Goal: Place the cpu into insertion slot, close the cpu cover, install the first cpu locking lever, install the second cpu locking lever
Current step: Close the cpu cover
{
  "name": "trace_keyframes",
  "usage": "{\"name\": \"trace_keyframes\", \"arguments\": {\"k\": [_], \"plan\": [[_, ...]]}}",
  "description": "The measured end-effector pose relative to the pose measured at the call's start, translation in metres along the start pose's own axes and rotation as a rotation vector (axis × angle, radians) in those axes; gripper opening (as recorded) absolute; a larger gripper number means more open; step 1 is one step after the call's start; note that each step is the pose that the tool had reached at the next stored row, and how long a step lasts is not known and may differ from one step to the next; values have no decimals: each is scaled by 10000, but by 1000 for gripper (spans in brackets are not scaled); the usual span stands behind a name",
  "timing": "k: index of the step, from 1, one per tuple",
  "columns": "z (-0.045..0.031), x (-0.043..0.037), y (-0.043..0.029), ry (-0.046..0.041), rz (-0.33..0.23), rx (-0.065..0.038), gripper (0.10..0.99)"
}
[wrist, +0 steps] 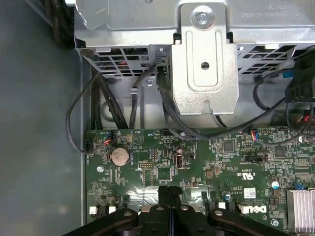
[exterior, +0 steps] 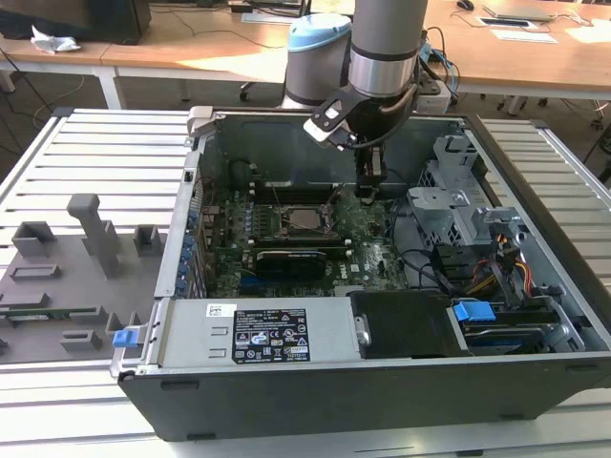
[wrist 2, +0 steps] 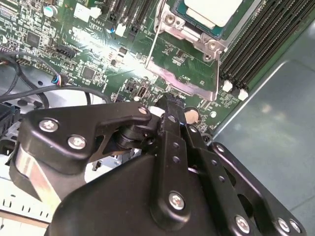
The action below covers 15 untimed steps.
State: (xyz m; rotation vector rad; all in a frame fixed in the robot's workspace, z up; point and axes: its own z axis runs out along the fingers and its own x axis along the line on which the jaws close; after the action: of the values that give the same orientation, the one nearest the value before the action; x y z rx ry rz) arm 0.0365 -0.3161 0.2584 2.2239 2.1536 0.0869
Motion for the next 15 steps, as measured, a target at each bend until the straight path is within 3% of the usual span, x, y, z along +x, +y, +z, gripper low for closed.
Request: {"name": "trace_keyframes", "arguments": {"k": [2,3,5,6,11,15], "plan": [[3,1,1,3,-1,69,106],[6,0,6,-12,3,426,106],[9,0,14,-22,7,809,106],[10,1,20,-30,6,1049,106],[10,1,13,-30,9,1067,106],[3,-3,-84,-30,8,1049,106]]}}
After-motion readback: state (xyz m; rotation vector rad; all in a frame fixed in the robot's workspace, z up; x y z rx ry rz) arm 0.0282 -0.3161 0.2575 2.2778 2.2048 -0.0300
